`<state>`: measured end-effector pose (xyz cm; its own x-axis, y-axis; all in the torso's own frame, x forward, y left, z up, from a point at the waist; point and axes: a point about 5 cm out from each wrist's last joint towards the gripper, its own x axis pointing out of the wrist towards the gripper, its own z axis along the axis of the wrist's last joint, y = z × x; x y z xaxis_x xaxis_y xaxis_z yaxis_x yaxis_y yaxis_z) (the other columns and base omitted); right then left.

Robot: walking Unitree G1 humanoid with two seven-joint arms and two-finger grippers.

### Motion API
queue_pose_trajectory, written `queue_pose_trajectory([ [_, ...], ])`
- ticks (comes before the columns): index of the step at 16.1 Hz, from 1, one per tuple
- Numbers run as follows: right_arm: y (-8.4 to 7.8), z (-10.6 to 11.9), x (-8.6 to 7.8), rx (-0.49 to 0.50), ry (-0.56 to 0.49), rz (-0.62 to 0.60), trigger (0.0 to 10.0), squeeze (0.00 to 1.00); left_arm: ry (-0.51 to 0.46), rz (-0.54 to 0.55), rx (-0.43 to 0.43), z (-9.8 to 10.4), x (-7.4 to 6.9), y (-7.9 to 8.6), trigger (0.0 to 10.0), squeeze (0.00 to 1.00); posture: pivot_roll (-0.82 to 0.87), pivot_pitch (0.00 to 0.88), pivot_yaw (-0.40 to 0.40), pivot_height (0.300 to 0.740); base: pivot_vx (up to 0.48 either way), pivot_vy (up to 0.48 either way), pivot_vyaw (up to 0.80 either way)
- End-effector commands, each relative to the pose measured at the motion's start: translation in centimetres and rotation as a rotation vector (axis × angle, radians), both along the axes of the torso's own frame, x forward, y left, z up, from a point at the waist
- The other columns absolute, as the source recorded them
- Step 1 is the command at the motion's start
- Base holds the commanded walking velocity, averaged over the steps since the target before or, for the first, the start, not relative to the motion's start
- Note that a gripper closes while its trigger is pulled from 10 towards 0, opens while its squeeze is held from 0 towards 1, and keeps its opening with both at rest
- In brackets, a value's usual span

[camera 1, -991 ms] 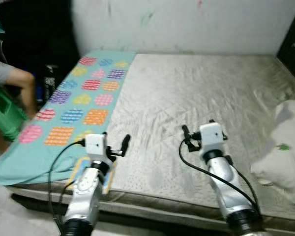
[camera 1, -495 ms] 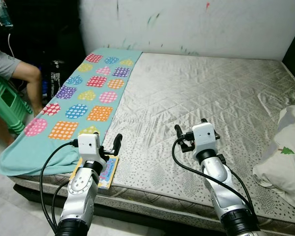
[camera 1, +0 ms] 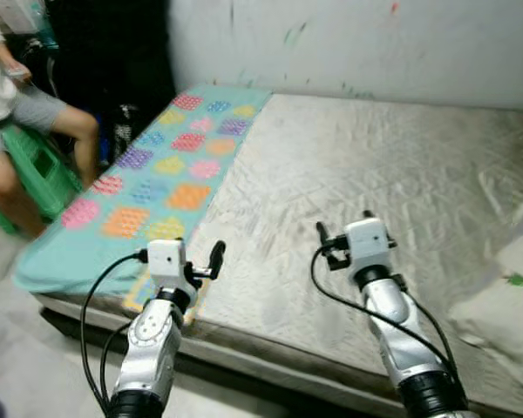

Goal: Clean up the room

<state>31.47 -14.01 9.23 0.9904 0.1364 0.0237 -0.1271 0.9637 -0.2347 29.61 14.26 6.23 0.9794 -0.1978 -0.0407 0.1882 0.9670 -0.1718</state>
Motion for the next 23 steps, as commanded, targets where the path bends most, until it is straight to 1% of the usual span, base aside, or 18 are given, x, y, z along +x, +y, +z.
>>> queue_pose_trajectory([
  [1,0.78,0.22,0.07,0.009,-0.009,0.022,10.0,0.00,0.012,0.018,0.018,-0.10,0.01,0.83,10.0,0.00,-0.03,0.000,0.049,0.740,0.000,-0.319,0.00],
  [13,0.36,0.13,0.10,0.024,0.001,0.010,10.0,0.00,0.016,0.018,0.017,-0.19,0.00,0.59,10.0,0.00,-0.03,0.000,0.049,0.740,0.000,-0.324,0.00],
  [20,0.51,-0.01,0.01,0.026,0.006,0.014,10.0,0.00,0.019,0.020,0.022,-0.24,-0.03,0.69,10.0,0.00,-0.03,0.000,0.050,0.740,0.000,-0.325,0.00],
  [22,0.49,0.04,0.05,0.027,0.004,0.014,10.0,0.00,0.010,0.025,0.002,-0.13,-0.01,0.68,10.0,0.00,-0.03,0.000,0.049,0.740,0.000,0.000,0.00],
  [23,0.49,0.04,0.05,0.027,0.004,0.014,10.0,0.00,0.003,0.023,0.010,-0.06,-0.03,0.75,10.0,0.00,-0.03,0.000,0.049,0.740,0.000,0.000,0.00],
])
